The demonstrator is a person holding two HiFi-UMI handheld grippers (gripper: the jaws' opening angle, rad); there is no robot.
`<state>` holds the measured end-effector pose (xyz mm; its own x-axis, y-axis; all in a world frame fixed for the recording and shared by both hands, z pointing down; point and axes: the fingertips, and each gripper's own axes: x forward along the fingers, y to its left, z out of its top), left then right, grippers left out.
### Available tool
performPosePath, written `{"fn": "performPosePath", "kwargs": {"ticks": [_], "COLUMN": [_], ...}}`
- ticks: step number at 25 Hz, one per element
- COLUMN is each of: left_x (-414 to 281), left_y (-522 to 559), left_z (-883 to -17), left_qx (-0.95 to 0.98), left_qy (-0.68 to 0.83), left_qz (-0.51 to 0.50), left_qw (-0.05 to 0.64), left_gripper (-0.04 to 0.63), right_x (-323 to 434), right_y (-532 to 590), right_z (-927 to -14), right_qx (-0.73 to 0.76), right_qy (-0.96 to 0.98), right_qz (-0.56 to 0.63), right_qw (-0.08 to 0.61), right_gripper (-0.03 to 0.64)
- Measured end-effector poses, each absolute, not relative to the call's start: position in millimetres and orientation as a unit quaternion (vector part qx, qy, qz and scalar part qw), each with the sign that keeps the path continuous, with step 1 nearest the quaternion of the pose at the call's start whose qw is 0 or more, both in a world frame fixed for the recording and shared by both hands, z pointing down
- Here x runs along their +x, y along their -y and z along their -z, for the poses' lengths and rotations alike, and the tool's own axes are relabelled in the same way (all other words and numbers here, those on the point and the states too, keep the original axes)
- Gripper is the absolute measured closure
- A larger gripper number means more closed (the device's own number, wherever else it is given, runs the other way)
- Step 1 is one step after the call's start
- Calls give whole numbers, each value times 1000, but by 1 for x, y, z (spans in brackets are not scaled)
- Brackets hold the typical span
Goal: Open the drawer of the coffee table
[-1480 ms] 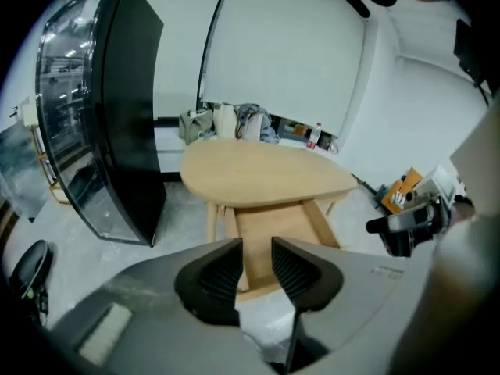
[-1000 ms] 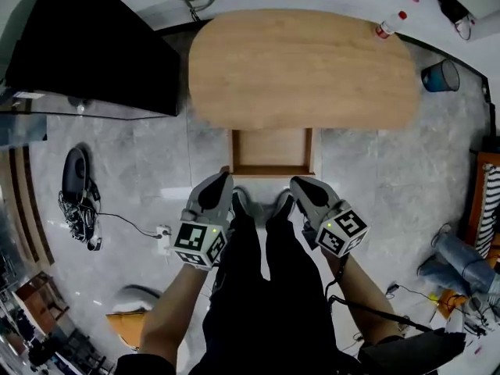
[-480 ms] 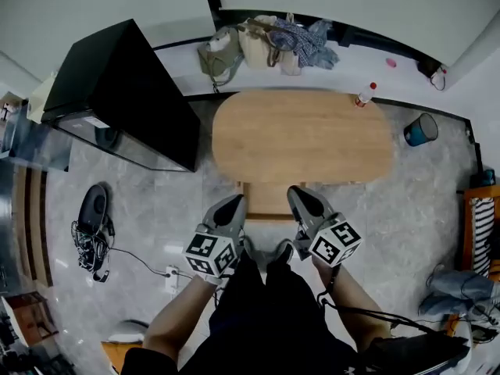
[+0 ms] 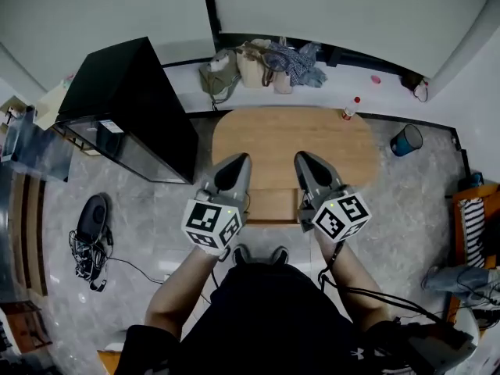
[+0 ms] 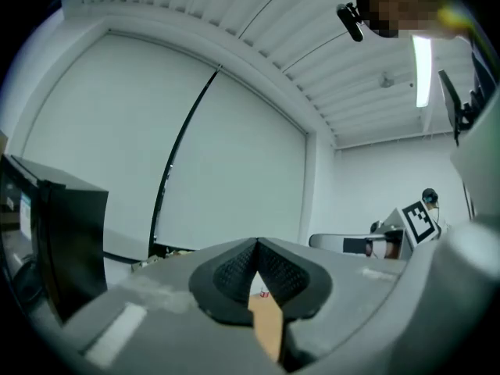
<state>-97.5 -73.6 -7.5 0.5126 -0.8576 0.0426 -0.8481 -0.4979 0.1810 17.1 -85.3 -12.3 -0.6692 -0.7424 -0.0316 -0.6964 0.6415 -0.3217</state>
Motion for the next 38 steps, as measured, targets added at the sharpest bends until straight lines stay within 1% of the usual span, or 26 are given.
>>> {"fn": "performPosePath", "kwargs": {"ticks": [9,13,17,19,24,31,38], "left_x": [-78,-82,-90,-97,-119,-123,-118], "left_y": [71,68,63,62,66,64,62], "left_z": [81,98,103,102,95,90,87], "left_qx": [882,880,870,869,867,873,878], "left_qy": [469,469,484,485,491,480,472], "left_qz": [34,43,33,32,40,36,33], "left_qw": [-40,-64,-86,-90,-76,-76,-71], "left_gripper": [594,594,594,594,594,594,594], "right_x": [11,2,-14,-22,-42,-55,-53], "right_y": [76,67,62,63,68,62,62], "right_z": [88,106,106,106,103,99,98], "right_qx": [-426,-425,-417,-420,-415,-409,-416], "right_qy": [-902,-901,-901,-899,-900,-902,-901], "right_qz": [-7,-68,-115,-125,-132,-135,-123], "right_qw": [65,57,24,12,-4,-6,2], "right_gripper": [617,617,617,618,618,618,618]}}
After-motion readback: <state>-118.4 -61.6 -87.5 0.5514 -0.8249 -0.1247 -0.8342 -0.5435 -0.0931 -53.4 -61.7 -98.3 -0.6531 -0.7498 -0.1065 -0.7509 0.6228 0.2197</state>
